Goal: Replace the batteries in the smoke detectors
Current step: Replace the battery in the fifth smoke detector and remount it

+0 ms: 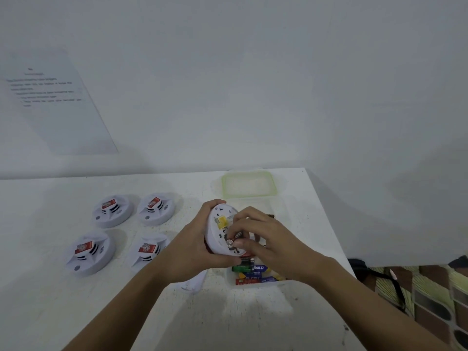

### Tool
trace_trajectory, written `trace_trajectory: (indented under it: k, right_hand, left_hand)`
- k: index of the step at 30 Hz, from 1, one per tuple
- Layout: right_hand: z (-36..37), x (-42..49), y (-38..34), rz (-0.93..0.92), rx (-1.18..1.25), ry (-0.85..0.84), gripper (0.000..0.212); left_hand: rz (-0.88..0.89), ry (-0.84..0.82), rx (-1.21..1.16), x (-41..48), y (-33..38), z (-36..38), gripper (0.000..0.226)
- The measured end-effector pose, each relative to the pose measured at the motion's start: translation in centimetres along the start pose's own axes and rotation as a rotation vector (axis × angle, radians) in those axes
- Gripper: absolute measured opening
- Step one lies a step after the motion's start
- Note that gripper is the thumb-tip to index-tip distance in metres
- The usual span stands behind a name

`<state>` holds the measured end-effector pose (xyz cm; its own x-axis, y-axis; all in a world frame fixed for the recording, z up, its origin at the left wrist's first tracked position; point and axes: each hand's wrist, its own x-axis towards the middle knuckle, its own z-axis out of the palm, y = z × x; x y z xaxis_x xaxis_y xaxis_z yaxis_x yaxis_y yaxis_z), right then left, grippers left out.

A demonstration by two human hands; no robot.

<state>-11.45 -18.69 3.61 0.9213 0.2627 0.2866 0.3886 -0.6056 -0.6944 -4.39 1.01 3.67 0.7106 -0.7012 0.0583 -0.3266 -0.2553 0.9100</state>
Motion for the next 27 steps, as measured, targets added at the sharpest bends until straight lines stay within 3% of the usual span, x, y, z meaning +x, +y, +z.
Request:
trace_trajectory:
  k: [5, 9, 11, 15, 23, 27]
  right_hand:
    - [0.2, -0.1, 0.2, 0.246, 0.364, 0.136, 0.01]
    - [-0.8, -0.8, 1.8, 0.383, 0.456, 0.322, 0.012]
    - [-1.0, -1.4, 2.5, 0.434, 0.357, 0.288, 0.017]
    - [-0.5, -2.2, 3.6, 0.427, 0.02, 0.195, 0.008]
    - [0.5, -2.1, 4.4, 0.34, -0.288, 0.055, 0.013]
    - [-0.3, -2.1, 4.5, 0.366, -0.39, -0.001, 0.006]
  left_hand:
    - [-0.014, 0.005, 0.028, -0.4, -0.2, -0.3, 0.088]
    - [-0.043, 0.066, 0.044, -1.3, -0.8, -1.1, 0.092]
    - [-0.05, 0.099, 0.053, -1.6, -1.1, -1.5, 0.09]
    - [-0.061, 0.13, 0.048, -1.9, -1.6, -2.1, 0.092]
    - [-0.064, 0.137, -0.019, -1.4, -1.7, -2.0, 0.093]
    - [-0.068, 0.124, -0.058, -1.0, -1.7, -1.6, 0.092]
